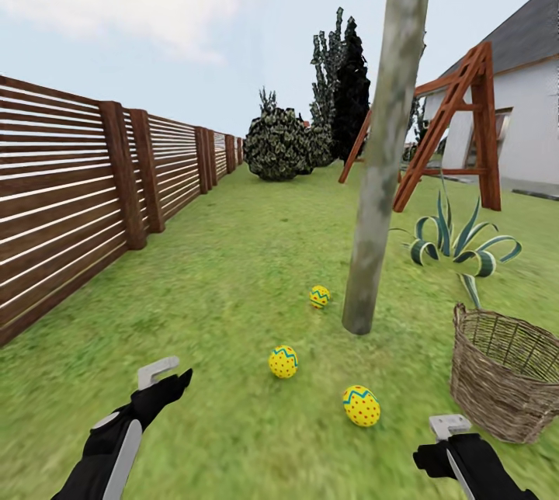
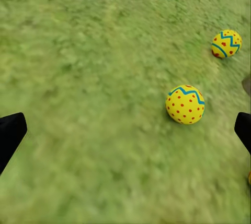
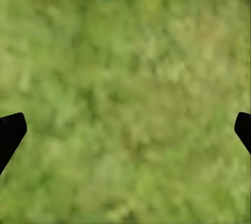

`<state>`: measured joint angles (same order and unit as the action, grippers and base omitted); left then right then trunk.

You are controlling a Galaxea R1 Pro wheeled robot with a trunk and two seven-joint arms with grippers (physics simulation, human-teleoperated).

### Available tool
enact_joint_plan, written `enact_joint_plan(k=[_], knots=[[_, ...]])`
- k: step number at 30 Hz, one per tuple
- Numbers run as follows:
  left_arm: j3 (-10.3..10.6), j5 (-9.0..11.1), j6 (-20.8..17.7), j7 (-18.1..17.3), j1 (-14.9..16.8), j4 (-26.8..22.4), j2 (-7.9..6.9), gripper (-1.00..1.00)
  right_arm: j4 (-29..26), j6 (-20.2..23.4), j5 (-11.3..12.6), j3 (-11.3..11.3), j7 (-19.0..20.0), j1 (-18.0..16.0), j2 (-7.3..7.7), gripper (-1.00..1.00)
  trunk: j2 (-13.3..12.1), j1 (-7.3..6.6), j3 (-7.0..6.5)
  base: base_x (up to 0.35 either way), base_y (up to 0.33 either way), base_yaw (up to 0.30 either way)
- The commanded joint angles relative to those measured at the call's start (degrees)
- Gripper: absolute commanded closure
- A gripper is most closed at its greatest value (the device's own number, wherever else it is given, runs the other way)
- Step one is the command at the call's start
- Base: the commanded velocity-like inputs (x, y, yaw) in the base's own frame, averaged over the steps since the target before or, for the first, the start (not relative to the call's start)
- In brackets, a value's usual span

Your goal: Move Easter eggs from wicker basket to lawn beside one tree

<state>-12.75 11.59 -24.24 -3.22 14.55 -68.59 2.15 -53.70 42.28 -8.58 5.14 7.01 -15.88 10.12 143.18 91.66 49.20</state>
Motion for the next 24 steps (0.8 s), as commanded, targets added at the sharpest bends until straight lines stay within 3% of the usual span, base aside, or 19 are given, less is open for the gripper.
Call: enact_joint_plan(k=[1, 14, 17, 24], knots=[[-0.45, 0.28, -0.36, -0.29, 0.04, -0.08, 0.11, -1.00, -0.09, 0.26, -0.64, 0.10, 0.55, -0.02, -0.01, -1.00, -0.38, -0.23, -0.12, 0.000, 0.058, 0.000], [-1.92, 0.19, -2.61, -0.38, 0.04, 1.87, -0.62, -1.00, 0.94, 0.26, -0.39, -0.03, 0.79, -0.02, -0.03, -1.00, -5.59, -3.09, -2.45, 0.000, 0.006, 0.000], [-4.18, 0.05, -3.49, -0.51, 0.04, 5.26, -0.78, -1.00, 1.76, 0.26, -0.39, -0.04, 0.70, -0.02, -0.07, -1.00, -6.80, -3.74, -2.81, 0.000, 0.000, 0.000], [-4.83, -0.02, -3.33, -0.82, 0.04, 11.08, -2.00, -1.00, 1.93, 0.26, -0.31, 0.07, 0.48, -0.02, -0.02, -1.00, -9.60, -5.28, -3.44, 0.000, 0.000, 0.000]])
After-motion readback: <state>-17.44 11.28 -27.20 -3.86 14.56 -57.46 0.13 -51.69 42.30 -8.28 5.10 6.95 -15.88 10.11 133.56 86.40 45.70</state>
